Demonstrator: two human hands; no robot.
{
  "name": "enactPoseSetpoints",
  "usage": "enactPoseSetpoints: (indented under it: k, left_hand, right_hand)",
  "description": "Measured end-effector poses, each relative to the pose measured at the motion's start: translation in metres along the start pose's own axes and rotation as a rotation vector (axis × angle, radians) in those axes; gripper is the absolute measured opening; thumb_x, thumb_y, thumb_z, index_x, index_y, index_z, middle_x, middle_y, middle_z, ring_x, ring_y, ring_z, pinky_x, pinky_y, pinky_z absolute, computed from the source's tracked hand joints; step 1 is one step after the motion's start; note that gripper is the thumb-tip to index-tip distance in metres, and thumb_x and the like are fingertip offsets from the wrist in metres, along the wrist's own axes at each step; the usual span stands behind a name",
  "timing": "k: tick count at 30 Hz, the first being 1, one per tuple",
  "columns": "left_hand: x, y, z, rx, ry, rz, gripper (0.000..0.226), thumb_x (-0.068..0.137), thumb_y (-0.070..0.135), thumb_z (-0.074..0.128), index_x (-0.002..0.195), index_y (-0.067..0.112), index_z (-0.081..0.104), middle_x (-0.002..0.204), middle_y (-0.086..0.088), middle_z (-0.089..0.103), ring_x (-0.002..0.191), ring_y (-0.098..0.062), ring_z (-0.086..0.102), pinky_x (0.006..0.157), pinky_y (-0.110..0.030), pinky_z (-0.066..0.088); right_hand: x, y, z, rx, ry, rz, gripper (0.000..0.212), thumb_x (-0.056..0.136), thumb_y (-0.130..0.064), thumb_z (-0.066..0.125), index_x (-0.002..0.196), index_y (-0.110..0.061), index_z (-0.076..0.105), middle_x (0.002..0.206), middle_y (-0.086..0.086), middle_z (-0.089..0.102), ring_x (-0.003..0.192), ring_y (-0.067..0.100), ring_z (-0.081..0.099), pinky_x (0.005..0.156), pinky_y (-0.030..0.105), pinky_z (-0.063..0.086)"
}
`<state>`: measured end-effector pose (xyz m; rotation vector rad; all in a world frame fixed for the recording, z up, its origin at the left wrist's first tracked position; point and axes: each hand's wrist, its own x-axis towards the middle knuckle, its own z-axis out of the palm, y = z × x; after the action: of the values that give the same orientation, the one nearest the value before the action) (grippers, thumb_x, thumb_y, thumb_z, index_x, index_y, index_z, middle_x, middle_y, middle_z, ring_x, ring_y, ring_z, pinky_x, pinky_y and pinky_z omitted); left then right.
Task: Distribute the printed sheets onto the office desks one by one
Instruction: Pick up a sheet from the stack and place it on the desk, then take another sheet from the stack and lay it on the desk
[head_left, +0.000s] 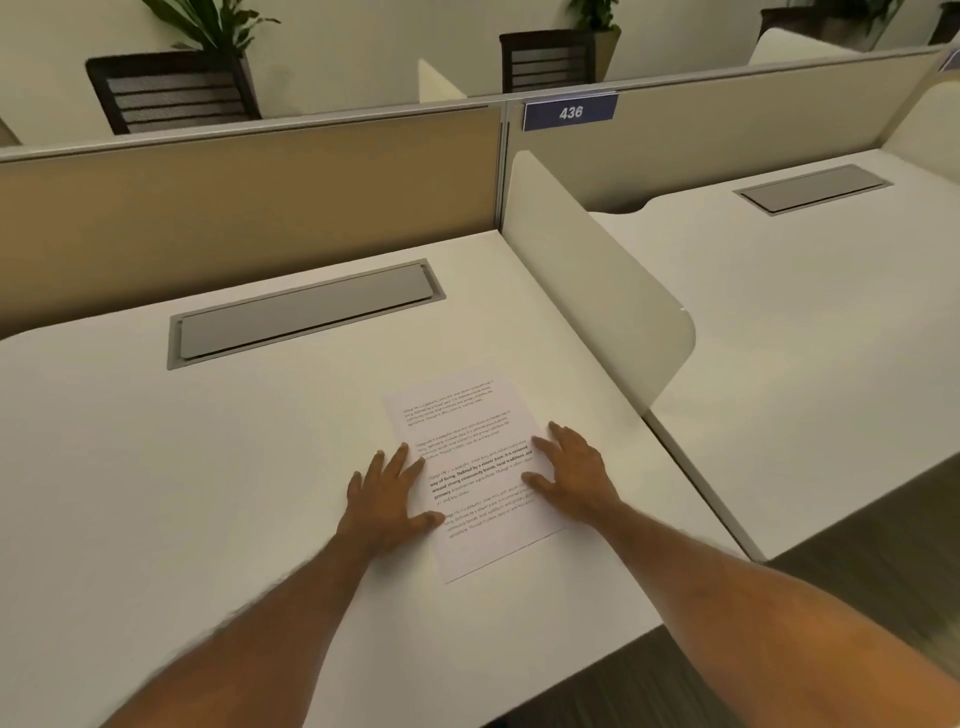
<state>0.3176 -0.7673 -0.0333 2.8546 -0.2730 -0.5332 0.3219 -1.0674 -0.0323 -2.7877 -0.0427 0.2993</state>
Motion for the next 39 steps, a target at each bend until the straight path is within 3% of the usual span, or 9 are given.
enactPoseSetpoints:
  k: [12,25,39]
  left_hand:
    - [-0.044,-0.046,-0.031,-0.021,0.162,-0.086,0.088,0.089,0.070,0.043,0.157,0.029,0.004,0.165,0.004,-0.011,0.152,-0.015,-0.008,0.122,-0.047,0.000]
    - [-0.203,-0.218,-0.051,-0.026,0.306,-0.385,0.086,0.089,0.072,0.038,0.157,0.029,0.006,0.166,0.002,-0.006,0.153,-0.015,-0.005,0.123,-0.046,0.000]
    - [-0.341,-0.396,-0.056,-0.081,0.344,-0.486,0.082,0.090,0.073,0.030,0.156,0.029,0.010,0.166,0.003,-0.002,0.153,-0.013,-0.002,0.123,-0.046,0.001]
  right_hand:
    - [0.019,-0.074,0.000,0.052,0.077,-0.182,0.072,0.094,-0.057,0.049,0.153,-0.021,0.030,0.163,0.004,0.024,0.151,0.022,0.018,0.121,0.042,0.019]
    - [-0.009,-0.289,0.060,0.043,-0.003,-0.514,0.071,0.095,-0.057,0.046,0.154,-0.024,0.026,0.164,0.002,0.019,0.152,0.022,0.013,0.121,0.040,0.014]
    - [-0.087,-0.502,0.149,0.032,-0.070,-0.631,0.072,0.095,-0.057,0.046,0.154,-0.021,0.026,0.165,0.003,0.019,0.153,0.020,0.012,0.123,0.038,0.014]
